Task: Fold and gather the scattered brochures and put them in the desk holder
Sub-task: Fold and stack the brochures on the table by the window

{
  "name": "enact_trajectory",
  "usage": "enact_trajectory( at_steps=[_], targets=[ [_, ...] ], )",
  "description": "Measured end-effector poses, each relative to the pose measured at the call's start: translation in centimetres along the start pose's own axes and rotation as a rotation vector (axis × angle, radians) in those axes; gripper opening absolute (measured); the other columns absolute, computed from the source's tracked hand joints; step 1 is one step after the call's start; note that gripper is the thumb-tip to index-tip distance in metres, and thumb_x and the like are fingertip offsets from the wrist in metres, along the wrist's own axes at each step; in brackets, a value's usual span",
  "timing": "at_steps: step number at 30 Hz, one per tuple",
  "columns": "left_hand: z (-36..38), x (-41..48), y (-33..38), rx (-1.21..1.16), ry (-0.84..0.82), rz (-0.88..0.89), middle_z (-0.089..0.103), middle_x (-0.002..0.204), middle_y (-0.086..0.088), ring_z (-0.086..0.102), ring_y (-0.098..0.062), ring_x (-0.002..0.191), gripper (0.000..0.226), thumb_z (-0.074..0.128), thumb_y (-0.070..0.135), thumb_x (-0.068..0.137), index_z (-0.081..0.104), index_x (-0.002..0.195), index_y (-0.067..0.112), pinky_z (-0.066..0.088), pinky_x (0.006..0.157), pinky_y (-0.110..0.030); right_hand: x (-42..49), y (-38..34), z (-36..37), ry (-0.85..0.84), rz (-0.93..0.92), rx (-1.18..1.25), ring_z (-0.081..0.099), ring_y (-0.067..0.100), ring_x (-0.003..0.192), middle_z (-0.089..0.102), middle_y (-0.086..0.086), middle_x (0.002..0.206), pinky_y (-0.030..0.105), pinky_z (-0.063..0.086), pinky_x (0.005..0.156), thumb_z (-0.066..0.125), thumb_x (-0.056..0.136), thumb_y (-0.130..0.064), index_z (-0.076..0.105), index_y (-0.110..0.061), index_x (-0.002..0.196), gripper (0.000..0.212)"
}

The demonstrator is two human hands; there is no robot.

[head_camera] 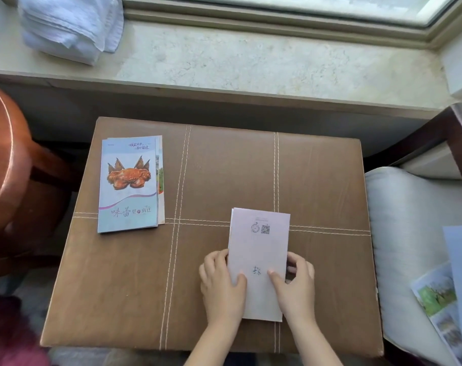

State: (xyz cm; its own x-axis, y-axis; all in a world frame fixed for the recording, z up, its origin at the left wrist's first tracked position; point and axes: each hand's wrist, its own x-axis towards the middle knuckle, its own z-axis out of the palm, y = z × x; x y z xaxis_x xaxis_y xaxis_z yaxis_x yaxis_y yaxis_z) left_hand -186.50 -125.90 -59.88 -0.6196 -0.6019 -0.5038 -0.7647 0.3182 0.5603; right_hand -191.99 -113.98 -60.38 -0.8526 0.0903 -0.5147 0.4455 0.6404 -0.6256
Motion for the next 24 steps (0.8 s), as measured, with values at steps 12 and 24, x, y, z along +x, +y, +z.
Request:
enact_trajectory(
  at_steps=[12, 24],
  targets=[
    [-3.0, 2.4, -1.4, -0.401, -0.157, -0.224, 0.06, 0.101, 0.005, 0.06, -0.019, 0.1, 0.031, 0.057, 0.019, 0.09, 0.05, 0.12, 0.017, 0.05, 0.086, -0.038, -0.9, -3.8, 3.2, -0.069, 0.219, 0.001, 0.05, 0.026, 0.107, 0.049, 0.004, 0.113, 0.037, 0.044, 0.087, 0.065, 0.082, -0.016, 0.055, -0.006, 0.104, 0.026],
    [-18.9, 10.9, -4.1, -0.555, 0.24, -0.072, 0.062, 0.099, 0.013, 0.062, -0.013, 0.096, 0.041, 0.06, 0.016, 0.091, 0.04, 0.127, 0.021, 0.049, 0.074, -0.03, -2.1, -19.0, 14.0, -0.389, -0.2, 0.23, 0.06, 0.015, 0.1, 0.059, -0.003, 0.111, 0.024, 0.05, 0.084, 0.063, 0.081, -0.009, 0.054, -0.019, 0.11, 0.031]
  ],
)
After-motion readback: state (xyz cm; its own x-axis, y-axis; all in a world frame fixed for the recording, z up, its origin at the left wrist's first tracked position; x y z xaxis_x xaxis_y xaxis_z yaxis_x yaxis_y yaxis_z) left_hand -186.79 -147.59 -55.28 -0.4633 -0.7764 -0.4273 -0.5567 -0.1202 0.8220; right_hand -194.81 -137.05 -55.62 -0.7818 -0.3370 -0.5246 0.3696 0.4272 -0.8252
